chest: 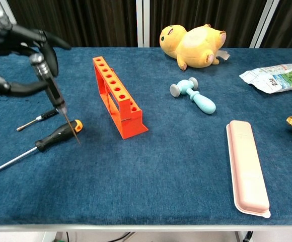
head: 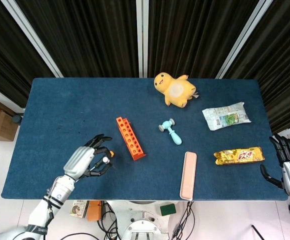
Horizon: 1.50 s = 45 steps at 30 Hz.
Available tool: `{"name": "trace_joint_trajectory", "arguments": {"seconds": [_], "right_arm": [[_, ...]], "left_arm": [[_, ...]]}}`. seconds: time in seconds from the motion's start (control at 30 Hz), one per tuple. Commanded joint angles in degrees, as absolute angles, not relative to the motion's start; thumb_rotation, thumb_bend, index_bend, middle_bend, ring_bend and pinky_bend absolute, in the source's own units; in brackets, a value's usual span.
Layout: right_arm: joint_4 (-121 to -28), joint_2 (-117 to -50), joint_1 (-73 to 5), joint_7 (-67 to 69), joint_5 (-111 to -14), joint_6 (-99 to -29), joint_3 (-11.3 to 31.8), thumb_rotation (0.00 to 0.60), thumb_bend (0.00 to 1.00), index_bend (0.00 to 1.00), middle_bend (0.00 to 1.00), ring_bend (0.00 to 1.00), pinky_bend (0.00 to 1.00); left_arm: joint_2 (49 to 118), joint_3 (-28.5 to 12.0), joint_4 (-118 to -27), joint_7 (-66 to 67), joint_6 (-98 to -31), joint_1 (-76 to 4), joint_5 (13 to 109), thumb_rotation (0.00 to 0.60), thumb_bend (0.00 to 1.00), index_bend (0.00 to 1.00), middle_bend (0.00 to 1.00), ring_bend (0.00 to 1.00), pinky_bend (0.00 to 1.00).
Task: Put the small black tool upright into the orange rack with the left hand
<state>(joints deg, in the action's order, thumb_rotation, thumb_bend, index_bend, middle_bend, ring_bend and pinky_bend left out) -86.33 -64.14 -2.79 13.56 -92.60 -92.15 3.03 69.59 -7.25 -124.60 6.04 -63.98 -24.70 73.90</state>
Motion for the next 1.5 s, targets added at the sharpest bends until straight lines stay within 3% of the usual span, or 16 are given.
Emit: {"name": "trace_joint_trajectory", "arguments": {"seconds": [0.03,0.23,0.63,0.97,1.5], "right_arm": [[-86.3,-64.2,-2.8,13.5,-92.6,-92.2,3.0,0.600,0.38,0.00,0.00,0.00,0.00],[-86.3,-64.2,-2.7,13.7,-92.5,-92.6,3.2,0.600,0.38,0.00,0.00,0.00,0.00],[-86.1,-63.7,-2.6,15.3,-92.2,-92.9,3.5,0.600,0.38,0.00,0.00,0.00,0.00],[-86.1,-63.6,-2.5,15.3,-92.2,-93.0,3.5,0.600,0.38,0.00,0.00,0.00,0.00],[-86.1,-63.5,-2.3,15.4,-92.3,-93.4,3.5,0.600,0.38,0.00,0.00,0.00,0.00]], "left_arm": [[65.8,-10.3,-126.6,0.8,-62.3,-26.2,74.3,0.600,0.34,0.57,0.14,0.00,0.15],[66.4,-13.5,-126.9,1.4,-61.4,-29.5,71.8,0.600,0.34,0.57,0.15,0.00,0.15],[67.3,-21.5,-126.7,7.7,-61.3,-38.4,56.6,0.600,0.34,0.57,0.14,0.00,0.15],[71.0,-23.1,-121.4,9.4,-60.7,-44.5,47.6,0.600,0.34,0.57,0.14,0.00,0.15],[71.7,-22.2,-116.5,9.0,-61.0,-46.7,44.7,0.600,0.34,0.58,0.14,0.00,0.15]]}}
